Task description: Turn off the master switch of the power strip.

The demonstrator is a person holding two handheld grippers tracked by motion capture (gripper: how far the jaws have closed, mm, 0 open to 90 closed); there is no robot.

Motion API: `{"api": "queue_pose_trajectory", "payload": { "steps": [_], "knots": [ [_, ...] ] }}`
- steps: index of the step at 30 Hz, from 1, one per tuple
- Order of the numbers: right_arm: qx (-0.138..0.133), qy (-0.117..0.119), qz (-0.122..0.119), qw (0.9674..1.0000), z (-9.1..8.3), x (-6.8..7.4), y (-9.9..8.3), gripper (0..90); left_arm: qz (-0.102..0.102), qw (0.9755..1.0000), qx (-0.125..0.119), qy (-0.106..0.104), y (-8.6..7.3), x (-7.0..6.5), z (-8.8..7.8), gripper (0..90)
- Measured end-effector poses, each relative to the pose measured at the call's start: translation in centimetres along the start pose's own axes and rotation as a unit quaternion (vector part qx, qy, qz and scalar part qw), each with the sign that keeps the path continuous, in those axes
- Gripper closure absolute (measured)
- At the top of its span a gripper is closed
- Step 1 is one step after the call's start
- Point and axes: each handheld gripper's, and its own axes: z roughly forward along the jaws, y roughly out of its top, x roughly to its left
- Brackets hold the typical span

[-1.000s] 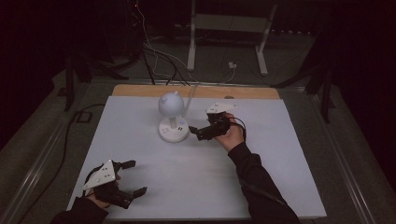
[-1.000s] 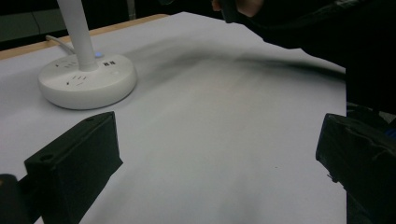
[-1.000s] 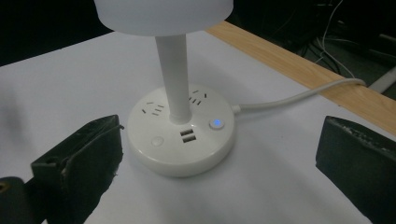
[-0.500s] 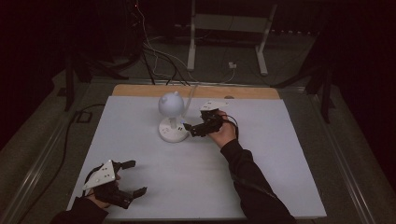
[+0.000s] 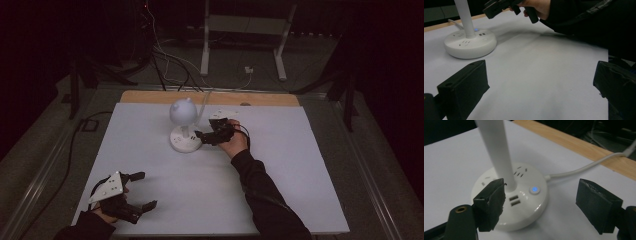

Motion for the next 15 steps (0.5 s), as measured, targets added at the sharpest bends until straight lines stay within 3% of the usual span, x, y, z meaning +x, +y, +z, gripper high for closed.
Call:
{"api": "queue_pose_trajectory", "payload": {
  "steps": [6, 7, 10, 15],
  "knots": [
    [-0.006, -0.007, 0.013, 0.9999, 0.4, 0.2, 0.0, 27.7, 0.0, 1.0, 0.002, 0.0, 0.0, 0.0, 0.0, 0.3],
    [0.0, -0.007, 0.017, 0.9998, 0.5, 0.2, 0.0, 34.7, -0.001, 1.0, 0.001, 0.0, 0.0, 0.0, 0.0, 0.3],
    [0.003, -0.014, 0.018, 0.9997, 0.8, 0.3, 0.0, 39.3, -0.001, 1.0, 0.002, 0.0, 0.0, 0.0, 0.0, 0.3],
    [0.01, -0.025, 0.014, 0.9995, 1.1, 0.2, 0.0, 59.3, -0.002, 1.0, 0.001, 0.0, 0.0, 0.0, 0.0, 0.3]
  ]
}}
